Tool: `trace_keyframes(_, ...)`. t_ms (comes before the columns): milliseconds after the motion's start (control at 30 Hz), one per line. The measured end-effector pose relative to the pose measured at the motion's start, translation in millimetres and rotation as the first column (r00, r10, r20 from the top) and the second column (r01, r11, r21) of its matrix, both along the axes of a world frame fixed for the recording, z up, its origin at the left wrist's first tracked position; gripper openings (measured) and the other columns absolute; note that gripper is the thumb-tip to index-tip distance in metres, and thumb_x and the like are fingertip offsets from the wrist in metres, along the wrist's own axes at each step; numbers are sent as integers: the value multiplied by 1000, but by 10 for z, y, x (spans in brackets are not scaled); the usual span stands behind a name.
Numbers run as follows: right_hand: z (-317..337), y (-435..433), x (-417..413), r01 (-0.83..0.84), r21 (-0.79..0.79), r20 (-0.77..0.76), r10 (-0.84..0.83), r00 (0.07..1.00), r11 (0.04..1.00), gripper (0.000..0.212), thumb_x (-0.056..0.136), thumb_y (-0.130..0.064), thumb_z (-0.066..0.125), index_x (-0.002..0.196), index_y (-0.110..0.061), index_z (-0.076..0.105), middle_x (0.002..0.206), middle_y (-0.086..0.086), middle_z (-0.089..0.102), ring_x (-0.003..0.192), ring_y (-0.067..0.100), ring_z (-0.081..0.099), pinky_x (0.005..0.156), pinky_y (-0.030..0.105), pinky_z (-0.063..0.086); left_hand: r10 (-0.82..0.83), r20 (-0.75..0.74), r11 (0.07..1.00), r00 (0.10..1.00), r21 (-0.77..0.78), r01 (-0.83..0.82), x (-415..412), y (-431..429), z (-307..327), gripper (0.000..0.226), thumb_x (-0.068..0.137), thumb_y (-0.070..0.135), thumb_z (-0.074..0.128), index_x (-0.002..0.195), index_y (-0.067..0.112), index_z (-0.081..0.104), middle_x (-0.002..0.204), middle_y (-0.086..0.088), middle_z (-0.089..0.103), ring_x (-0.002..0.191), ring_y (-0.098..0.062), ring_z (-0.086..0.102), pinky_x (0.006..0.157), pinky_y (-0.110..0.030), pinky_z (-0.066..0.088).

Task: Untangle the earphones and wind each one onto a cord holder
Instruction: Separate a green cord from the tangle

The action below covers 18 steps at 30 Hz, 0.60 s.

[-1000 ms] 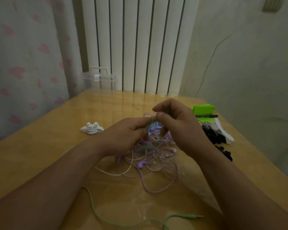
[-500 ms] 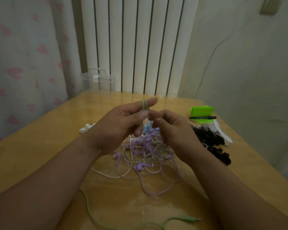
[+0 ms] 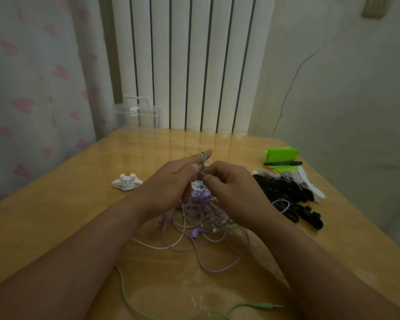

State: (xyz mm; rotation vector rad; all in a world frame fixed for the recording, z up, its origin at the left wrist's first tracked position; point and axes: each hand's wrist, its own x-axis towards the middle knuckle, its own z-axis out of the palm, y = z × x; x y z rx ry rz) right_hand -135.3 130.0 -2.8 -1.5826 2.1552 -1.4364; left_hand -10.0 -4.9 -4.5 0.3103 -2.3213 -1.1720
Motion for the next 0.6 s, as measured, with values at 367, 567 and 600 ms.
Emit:
trace_keyframes(367, 134, 109, -76, -53, -124, 64, 61, 996, 991, 14, 94, -9, 63, 94, -23, 66, 79, 8, 69, 57, 18, 55, 51, 37, 45, -109, 12, 982, 994, -154, 109, 57, 30, 98, 23, 105, 10, 60, 117, 16, 79, 78, 17, 71, 61, 8, 58, 61, -7, 41)
trace_keyframes(567, 212, 167, -153, -133, -175, 182, 165, 969, 976, 12, 99, -6, 67, 110, -10, 64, 78, 8, 70, 54, 2, 61, 52, 12, 43, -197, 139, 969, 970, -125, 215, 145, -24, 208, 24, 107, 10, 56, 91, 6, 73, 71, 15, 65, 65, 2, 54, 66, -12, 41)
trace_keyframes(600, 211, 168, -157, -148, -179, 202, 183, 962, 973, 14, 98, -8, 69, 111, -11, 64, 78, 7, 69, 58, 3, 62, 53, 16, 45, -256, 154, 962, 954, -58, 267, 163, -41, 217, 23, 107, 14, 56, 98, 1, 73, 75, 10, 66, 69, -2, 55, 68, -16, 43)
